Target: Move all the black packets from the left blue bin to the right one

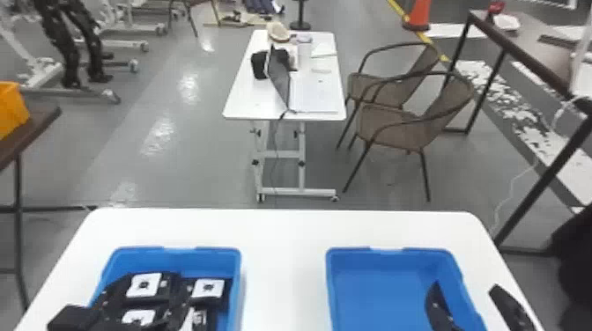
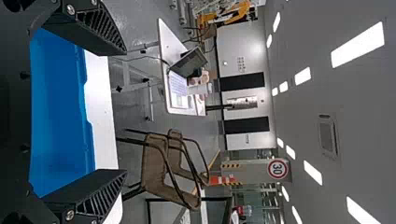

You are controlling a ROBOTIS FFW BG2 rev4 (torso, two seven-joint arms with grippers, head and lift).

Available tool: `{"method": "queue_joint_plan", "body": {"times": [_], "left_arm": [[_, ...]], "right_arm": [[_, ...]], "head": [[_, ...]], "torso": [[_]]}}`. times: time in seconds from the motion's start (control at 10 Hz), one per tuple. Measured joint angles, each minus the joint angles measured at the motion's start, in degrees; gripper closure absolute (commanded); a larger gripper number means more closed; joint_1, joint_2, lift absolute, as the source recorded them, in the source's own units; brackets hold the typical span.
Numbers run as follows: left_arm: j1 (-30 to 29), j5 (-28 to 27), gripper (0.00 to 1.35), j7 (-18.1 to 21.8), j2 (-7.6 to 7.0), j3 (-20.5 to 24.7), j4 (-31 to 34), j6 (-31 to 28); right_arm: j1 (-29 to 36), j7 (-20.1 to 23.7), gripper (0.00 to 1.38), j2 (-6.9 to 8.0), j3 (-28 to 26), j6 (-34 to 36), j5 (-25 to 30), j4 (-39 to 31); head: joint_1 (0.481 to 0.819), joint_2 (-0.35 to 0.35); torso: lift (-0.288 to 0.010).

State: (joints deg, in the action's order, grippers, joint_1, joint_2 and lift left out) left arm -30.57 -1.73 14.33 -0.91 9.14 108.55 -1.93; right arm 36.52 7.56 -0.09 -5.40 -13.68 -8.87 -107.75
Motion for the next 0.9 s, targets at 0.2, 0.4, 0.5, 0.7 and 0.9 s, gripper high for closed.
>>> {"method": "queue_joint_plan", "body": {"times": [0.2,0.4,0.5,0.7,0.9], "left_arm": [[4.3,-5.4,0.14,6.8,0.32,2.7,-0.9,-8.2],[8.9,-14.1,0.14,11.3,0.84,3.2,-1.0,-15.7],[10.3,-17.4,0.14,12.2,0.89,3.4,-1.0,-18.2],[14.2,-23.4,0.14,19.5,0.83,3.9,-2.6,-27.6],[18.5,-28.1,0.14,22.2,-0.61,2.9,-7.7,-30.1]], "right_arm": [[-0.4,0.0,0.11,0.00,0.3,0.4,-0.1,0.0],[-1.0,0.0,0.11,0.00,1.0,0.9,-0.4,0.2],[-1.3,0.0,0.11,0.00,1.2,1.1,-0.5,0.4],[-1.7,0.0,0.11,0.00,1.6,1.4,-0.8,0.7],[-2.4,0.0,0.11,0.00,1.9,1.7,-1.0,1.0]], "head": [[0.695,0.026],[0.695,0.043],[0.695,0.059],[0.695,0.074],[0.695,0.091]], "torso": [[0.000],[0.000],[0.000],[0.000],[0.000]]}}
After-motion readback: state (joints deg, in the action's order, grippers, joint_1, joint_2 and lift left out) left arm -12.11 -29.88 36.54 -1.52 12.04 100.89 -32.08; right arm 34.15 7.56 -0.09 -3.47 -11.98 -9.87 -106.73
